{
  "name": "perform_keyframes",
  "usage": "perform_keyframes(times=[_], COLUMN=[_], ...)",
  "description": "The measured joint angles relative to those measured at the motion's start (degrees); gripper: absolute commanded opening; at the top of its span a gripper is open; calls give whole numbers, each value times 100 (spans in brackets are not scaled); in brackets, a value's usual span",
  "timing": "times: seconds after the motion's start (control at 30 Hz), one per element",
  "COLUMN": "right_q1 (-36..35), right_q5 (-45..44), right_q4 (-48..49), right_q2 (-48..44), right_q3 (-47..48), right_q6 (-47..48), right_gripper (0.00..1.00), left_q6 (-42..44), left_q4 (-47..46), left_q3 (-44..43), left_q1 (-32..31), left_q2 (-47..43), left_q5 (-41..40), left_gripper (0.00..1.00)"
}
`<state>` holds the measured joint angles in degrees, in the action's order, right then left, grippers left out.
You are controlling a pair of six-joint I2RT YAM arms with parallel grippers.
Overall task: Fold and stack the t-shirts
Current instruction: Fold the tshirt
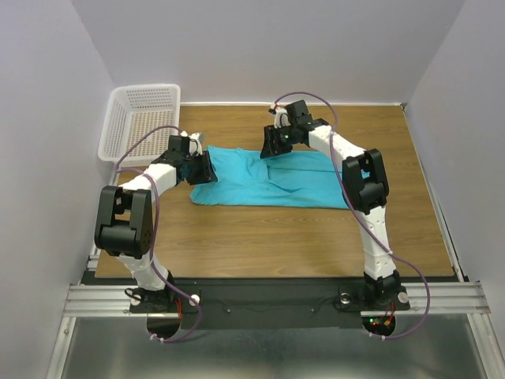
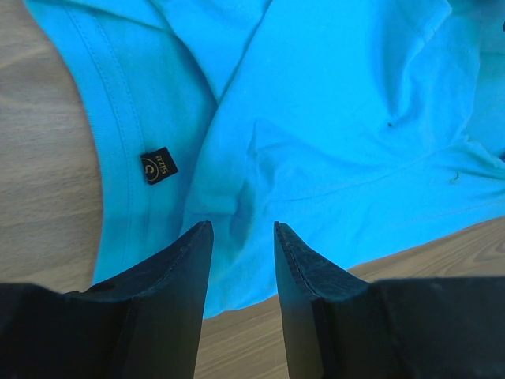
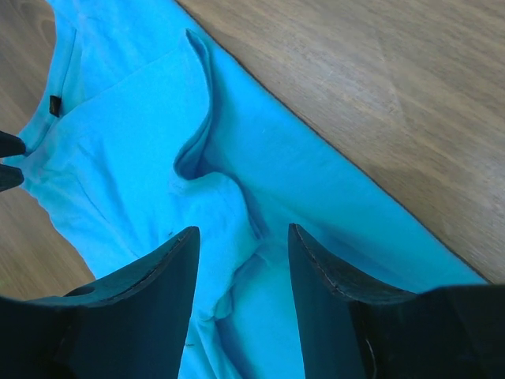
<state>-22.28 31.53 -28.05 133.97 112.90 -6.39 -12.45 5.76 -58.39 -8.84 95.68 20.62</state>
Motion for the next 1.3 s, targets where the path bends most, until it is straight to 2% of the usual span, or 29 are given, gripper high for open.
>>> perform_keyframes(times=[0.4, 0.73, 0.9, 1.07, 1.3], right_q1=[-280, -286, -286, -286, -286], right_q5=[-109, -625, -715, -717, -713], right_q4=[-4, -4, -4, -7, -35], right_q2=[4, 2, 4, 4, 4], right_q3=[-122, -131, -131, -131, -131], right_q6=[-7, 20, 37, 59, 81], right_gripper=[42, 42, 34, 31, 20], left_q6=[-4, -4, -7, -7, -7], left_q4=[-42, -52, -72, -87, -103], left_q3=[52, 59, 59, 59, 59], left_q1=[-46, -46, -46, -46, -46], left_q2=[389, 396, 415, 463, 514], left_q5=[39, 37, 37, 37, 39], left_gripper=[46, 46, 46, 46, 46])
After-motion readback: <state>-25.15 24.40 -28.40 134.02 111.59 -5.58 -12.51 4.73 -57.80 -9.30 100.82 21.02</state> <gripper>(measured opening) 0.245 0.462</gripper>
